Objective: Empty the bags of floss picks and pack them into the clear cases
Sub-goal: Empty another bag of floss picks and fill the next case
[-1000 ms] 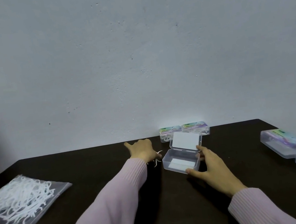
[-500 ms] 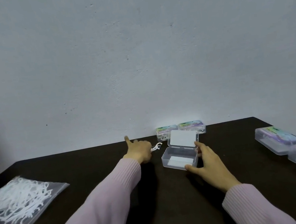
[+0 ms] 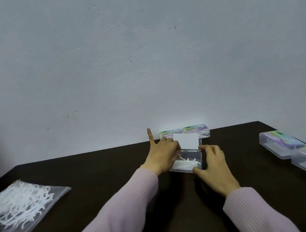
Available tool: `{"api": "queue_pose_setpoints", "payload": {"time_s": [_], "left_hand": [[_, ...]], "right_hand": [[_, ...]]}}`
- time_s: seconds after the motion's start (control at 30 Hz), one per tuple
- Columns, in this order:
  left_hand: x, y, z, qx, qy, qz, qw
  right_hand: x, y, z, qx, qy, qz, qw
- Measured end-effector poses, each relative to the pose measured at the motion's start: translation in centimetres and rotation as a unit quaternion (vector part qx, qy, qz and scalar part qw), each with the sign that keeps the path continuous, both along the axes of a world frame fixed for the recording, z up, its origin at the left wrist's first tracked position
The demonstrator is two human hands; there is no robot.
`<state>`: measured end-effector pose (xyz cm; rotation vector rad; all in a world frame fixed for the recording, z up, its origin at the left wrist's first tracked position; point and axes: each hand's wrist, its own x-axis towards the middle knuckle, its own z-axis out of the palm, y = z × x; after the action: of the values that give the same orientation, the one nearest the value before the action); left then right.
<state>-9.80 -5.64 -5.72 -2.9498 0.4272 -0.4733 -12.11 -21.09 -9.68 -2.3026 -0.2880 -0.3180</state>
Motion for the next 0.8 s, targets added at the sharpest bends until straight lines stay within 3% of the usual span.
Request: {"api": "queue_pose_setpoints", "payload": {"time_s": [0.17,0.43,0.53,0.63,0.7,0.8], "left_hand": [[-2.2,2.2,0.6,-0.109,0.051,-0.007,0.993],[-7.5,9.2,1.2,-0.127,0.076,0.015,0.989],[-10.4,14.8,1.3,-0.105,0.038,0.088,0.99],[-12.8,19.6,1.4,-0.082,0.006,0.232,0.969],[-14.4,22.3,1.1,-0.094,0.045,0.305,0.946],[-16.2,24.6,0.0,-0.135,0.099,0.325,0.931]], "right_hand": [[-1.2,1.0,0.5,-0.033,-0.058,0.018,0.998],[-3.8,7.7,1.9,-0.088,-0.06,0.144,0.984],[-5.0,13.0,2.5,-0.098,-0.017,0.21,0.973],[-6.2,17.4,2.8,-0.094,0.043,0.258,0.961],[-7.0,20.1,2.6,-0.095,0.074,0.281,0.952],[-7.8,23.6,2.1,-0.096,0.108,0.302,0.942]]}}
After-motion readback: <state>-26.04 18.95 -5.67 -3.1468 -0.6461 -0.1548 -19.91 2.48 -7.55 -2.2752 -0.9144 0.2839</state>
